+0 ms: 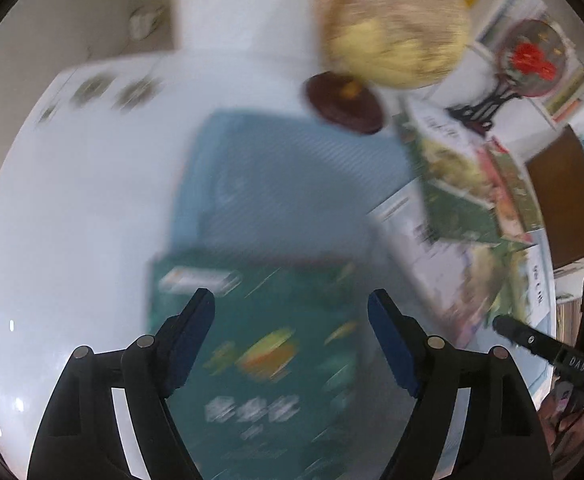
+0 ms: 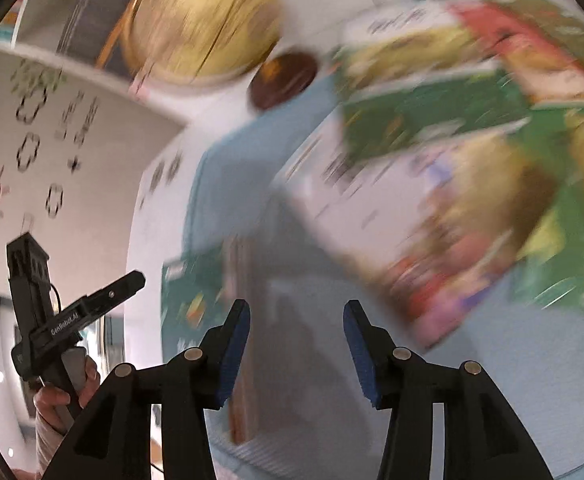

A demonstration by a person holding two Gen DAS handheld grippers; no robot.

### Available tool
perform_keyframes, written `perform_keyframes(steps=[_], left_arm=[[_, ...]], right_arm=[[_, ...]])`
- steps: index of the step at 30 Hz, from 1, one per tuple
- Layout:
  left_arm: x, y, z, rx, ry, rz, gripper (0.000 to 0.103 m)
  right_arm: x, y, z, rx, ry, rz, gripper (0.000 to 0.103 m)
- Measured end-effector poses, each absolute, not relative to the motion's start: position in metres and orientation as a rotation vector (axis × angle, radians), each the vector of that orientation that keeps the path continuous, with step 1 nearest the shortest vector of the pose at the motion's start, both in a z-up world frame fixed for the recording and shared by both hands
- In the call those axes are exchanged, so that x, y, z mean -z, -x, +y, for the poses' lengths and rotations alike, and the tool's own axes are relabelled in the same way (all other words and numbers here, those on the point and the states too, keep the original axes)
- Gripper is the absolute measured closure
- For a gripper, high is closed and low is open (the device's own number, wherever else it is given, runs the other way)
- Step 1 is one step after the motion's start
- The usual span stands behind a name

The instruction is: Organize books

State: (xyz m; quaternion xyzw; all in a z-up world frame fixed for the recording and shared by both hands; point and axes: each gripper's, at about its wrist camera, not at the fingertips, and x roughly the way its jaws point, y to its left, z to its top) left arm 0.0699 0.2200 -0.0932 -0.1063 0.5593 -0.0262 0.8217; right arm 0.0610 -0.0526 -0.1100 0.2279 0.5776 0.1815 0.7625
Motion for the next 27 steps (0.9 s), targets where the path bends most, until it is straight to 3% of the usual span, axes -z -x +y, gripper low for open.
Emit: perform_keyframes(steps=[6,13,27], left_arm=[[0.093,-0.136,0.132,0.157,0.199,1.05,0.025],[0.144,-0.206,0.063,0.275,0.312,1.046,0.027],[0.185,-0.252,0.039,0.317,0.346,1.074,0.027]], right_arm=[[0.091,-0.126,-0.133,-0.257,-0.41,1.137,0.056],[0.128,-0.201,-0.189,-0.238,-0.45,1.106,0.056],[0.173,-0.248,-0.201,-0.333,-0.548,1.093,0.056]])
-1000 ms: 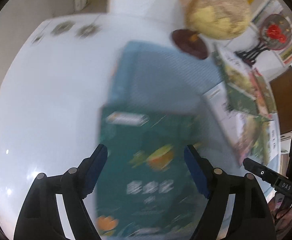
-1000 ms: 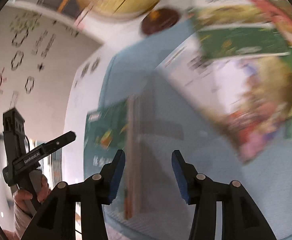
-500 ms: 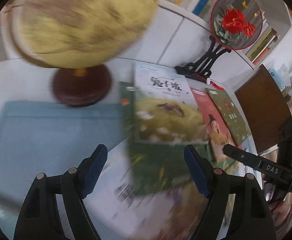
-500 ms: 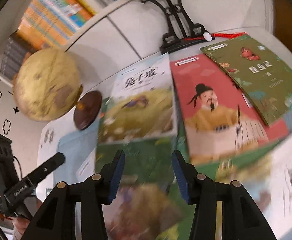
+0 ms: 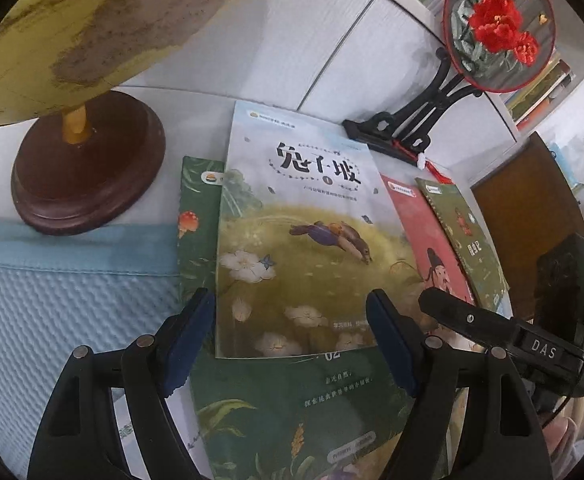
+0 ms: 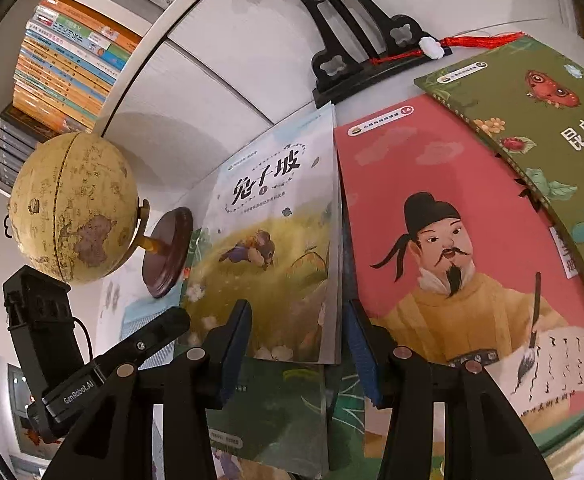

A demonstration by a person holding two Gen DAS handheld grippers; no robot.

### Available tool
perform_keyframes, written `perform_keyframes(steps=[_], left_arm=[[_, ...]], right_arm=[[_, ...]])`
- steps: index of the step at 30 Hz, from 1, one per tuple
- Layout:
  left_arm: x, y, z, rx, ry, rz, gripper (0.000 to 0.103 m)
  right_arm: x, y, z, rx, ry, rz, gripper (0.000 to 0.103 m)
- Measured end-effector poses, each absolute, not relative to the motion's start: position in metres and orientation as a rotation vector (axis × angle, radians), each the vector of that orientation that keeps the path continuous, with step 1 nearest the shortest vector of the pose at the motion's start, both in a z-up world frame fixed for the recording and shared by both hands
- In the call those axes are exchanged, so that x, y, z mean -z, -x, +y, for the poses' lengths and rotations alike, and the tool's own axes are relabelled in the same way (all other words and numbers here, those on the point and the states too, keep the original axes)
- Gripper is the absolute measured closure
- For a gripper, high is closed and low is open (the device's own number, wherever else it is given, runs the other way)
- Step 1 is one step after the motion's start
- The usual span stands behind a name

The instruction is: Organize books

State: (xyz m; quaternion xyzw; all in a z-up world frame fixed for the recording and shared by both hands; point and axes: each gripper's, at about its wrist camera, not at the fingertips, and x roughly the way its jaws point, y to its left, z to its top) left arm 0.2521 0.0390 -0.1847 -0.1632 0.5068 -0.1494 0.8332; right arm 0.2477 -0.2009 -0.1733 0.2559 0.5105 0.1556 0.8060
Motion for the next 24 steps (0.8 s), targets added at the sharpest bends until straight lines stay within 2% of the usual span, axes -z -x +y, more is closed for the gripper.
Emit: perform_keyframes(steps=[7,12,18,24], left_arm=[[0.181,-0.248,0.036,0.329,0.281,1.128,0.027],[0.176,-0.21,0.041,0.356,0.279,1.178,0.027],[0.175,-0.124,0.026,0.39,0.222,1.277,0.027],[0.183,-0.056,0.033,0.441,0.305,1.403,0.027]], right_arm=[[0.173,-0.245,-0.2,-0.356,-0.532,1.129,0.055],[0.172,-0.216,-0.194,-0.392,-0.494,1.189,0.055],[0.17,-0.136,-0.198,-0.386,-0.47,1.253,0.054],[0.174,-0.049,-0.217,-0.391,-0.561,1.349,0.054]])
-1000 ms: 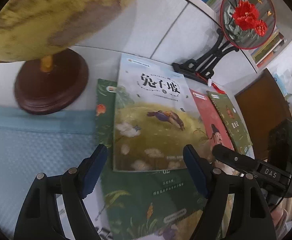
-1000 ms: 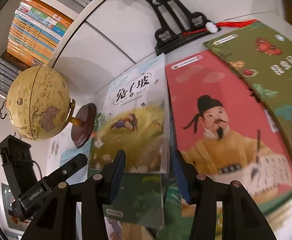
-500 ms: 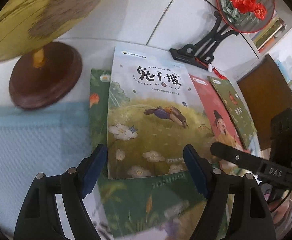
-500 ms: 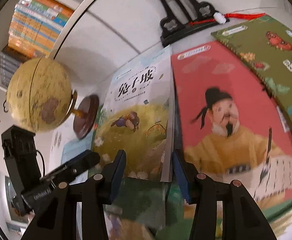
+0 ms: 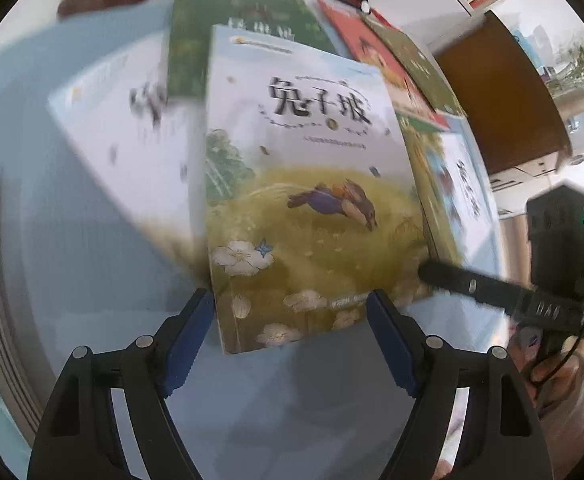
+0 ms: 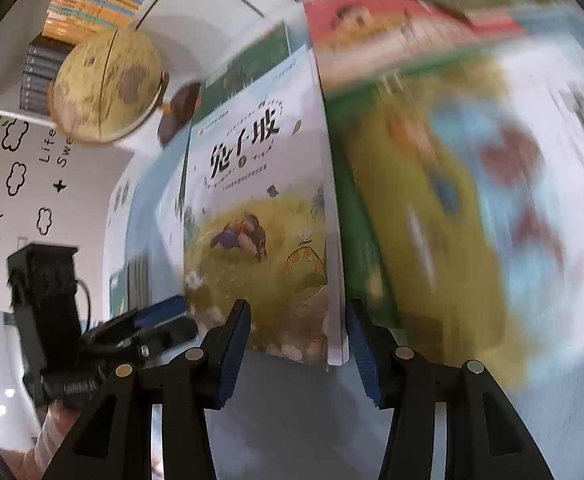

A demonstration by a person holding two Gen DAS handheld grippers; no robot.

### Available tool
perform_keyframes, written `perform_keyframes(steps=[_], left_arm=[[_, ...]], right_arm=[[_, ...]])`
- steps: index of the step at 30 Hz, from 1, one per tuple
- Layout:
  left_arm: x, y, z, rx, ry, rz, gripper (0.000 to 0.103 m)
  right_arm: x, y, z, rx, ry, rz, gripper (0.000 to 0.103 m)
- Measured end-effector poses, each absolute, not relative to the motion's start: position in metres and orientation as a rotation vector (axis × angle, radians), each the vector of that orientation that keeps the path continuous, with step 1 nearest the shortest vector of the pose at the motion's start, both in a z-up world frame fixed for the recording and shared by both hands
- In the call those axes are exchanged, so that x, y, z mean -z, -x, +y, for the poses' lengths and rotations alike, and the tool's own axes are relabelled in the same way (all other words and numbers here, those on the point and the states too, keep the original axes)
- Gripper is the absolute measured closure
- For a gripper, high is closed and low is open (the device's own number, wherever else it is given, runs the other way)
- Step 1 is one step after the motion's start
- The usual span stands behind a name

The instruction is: Organize books

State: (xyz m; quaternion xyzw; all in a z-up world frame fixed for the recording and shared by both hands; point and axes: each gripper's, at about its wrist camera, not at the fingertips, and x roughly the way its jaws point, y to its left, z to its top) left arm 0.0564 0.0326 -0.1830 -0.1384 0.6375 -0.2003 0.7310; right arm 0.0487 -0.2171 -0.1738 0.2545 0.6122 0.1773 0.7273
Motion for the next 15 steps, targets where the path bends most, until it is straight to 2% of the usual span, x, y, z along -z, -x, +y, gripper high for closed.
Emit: perform_keyframes(steps=[3,5,12,15], left_arm=[[0.189,-0.056,0.048,0.423,0.369,1.426,0.027],[0.192,-0.064,0.053,0.43,0.382,1.429,0.031],[0.197,-0.078,0.051,0.524,0.393,1.416,0.03],[0.203,-0.079,0.067,0.555,0.521,1.388,0.03]], right_arm=[[0.185,-0.02,-0.22,-0.391,-0.549,1.416,0.057],[0.186,-0.013,-0.228,-0.415,-0.585,1.382,0.058],[0.195,-0.037,-0.24,-0.468,-0.716,1.339,0.058],[0.205,-0.033,-0.248,-0.519,-0.805,1.321,0.058]])
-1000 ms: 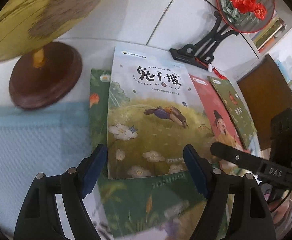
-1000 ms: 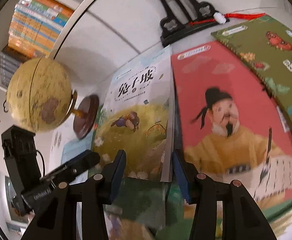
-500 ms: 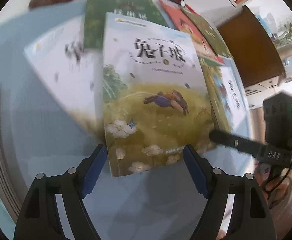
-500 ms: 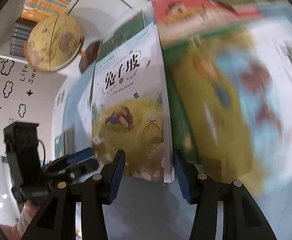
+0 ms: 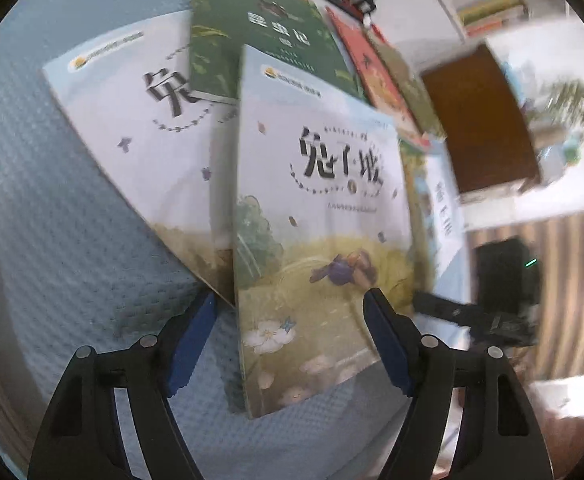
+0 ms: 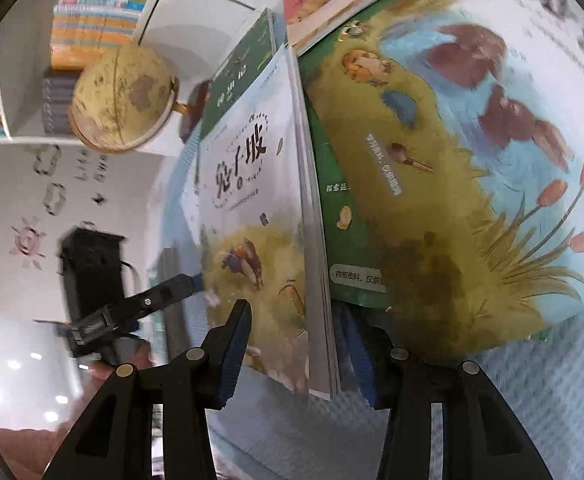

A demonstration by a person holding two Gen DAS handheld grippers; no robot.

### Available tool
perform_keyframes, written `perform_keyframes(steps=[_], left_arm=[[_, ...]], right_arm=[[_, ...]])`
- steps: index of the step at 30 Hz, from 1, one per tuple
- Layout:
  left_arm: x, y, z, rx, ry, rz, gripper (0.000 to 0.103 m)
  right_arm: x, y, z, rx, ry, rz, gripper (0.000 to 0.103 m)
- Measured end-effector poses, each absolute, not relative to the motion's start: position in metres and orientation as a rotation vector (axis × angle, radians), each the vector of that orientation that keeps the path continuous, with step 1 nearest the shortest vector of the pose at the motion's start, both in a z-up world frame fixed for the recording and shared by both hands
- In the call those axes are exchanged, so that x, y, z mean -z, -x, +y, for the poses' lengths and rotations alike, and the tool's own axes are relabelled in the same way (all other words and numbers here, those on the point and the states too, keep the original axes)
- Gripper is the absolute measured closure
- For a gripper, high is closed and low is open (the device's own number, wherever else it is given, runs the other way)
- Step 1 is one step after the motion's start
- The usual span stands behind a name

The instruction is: Organize books

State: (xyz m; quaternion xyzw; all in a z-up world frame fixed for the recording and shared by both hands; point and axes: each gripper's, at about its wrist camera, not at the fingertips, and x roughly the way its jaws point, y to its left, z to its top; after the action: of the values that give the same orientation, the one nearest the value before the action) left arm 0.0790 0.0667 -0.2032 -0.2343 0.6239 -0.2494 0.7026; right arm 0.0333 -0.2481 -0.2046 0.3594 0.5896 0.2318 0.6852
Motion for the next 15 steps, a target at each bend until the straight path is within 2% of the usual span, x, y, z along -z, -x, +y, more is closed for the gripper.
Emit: perform_keyframes(steps=[5,6,7,8,9,10,15], left_arm=[[0.204,-0.076,0.071,0.57,0.561,1.377,0.034],[0.203,-0.074,0.069,0.573,0.558,1.384,0.039],[0.203,-0.069,0.068,0.58,0.56,1.401,0.049],[0.203,-0.065,0.071,0.582,0.561,1.41,0.056],[0.204,-0.058,0.068,0.599,0.561,1.423,0.066],[0.204,-0.053,0.067,0.612,0.558,1.423,0.072],[0.184,-0.043,0.056,0.654,0.558,1.387,0.072]], right_arm=[[0.214,-0.032,-0.256,-0.555,-0.863,1.313,0.069],[0.214,-0.032,-0.256,-0.547,-0.86,1.318,0.072],[0.213,-0.029,-0.259,-0.533,-0.857,1.329,0.077],[0.212,-0.027,-0.258,-0.515,-0.838,1.342,0.083],[0.21,-0.028,-0.256,-0.503,-0.819,1.353,0.084],[0.209,-0.025,-0.255,-0.491,-0.802,1.357,0.085],[0.206,-0.014,-0.248,-0.518,-0.778,1.408,0.087]])
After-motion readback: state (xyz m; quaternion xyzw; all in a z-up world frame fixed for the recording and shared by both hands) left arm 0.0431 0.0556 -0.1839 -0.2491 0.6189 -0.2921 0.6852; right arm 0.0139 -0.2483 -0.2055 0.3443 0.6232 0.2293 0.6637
